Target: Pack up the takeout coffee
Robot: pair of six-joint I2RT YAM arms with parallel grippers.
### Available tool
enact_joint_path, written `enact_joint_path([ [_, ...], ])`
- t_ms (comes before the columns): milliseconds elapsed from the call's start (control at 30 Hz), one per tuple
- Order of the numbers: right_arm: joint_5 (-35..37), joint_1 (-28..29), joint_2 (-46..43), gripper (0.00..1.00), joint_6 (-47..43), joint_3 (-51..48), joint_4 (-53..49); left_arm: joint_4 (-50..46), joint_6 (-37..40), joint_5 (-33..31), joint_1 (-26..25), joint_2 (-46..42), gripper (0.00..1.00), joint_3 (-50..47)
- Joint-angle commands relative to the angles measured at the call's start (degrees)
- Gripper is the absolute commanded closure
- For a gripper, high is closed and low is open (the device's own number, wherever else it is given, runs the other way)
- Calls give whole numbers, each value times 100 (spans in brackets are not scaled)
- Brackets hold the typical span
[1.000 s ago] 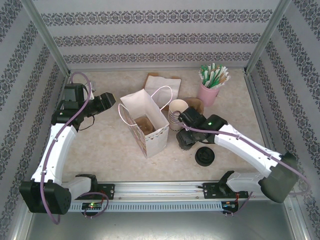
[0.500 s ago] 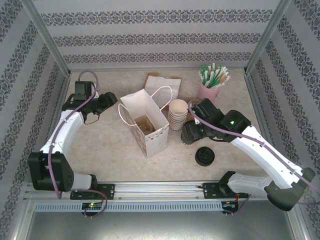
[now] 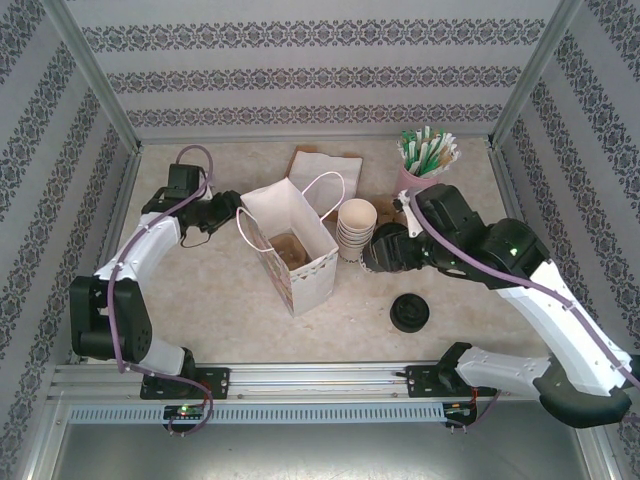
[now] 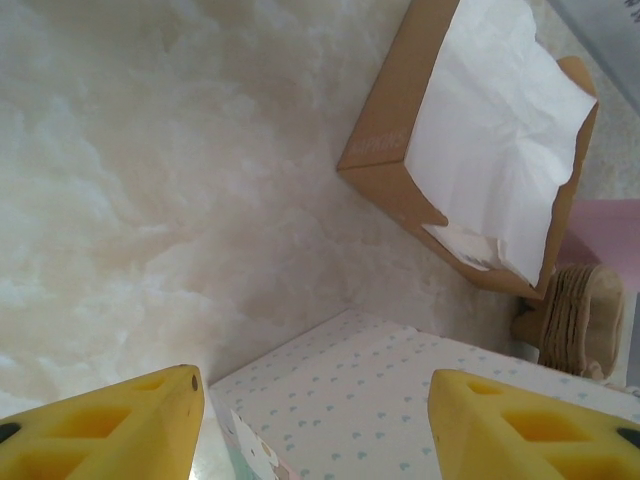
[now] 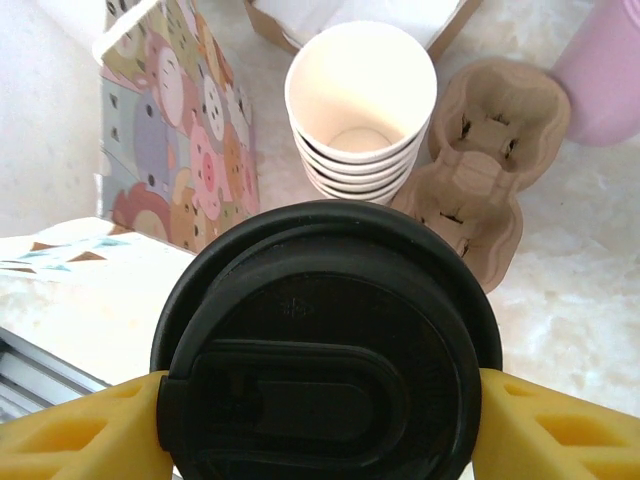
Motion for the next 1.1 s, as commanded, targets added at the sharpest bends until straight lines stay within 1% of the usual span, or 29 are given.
enact_joint_path([
  [0,68,59,-118,32,-146,324,-94,191,-31,113,-136,-3,38,-140],
  [167,54,60,-291,31,-322,468,135,166,-64,118,-252,-94,38,-389],
  [433,-38,62,-325,31,-431,874,258,260,-227,135,-443,-411,38,-787],
  [567,-214,64,-313,31,-471,997,421,210,-288,94,-469,-613,39,-959],
  [833,-520,68,9,32,-648,1377,665,438,-535,110,-664,-1091,38,-1372],
  [967,-605,110,290,32,-732,1647,734,364,-624,154,-775,-1289,39,-1542],
  [1067,-700,175,551,32,-814,1836,778,463,-773,140,-914,-1601,38,-1836],
])
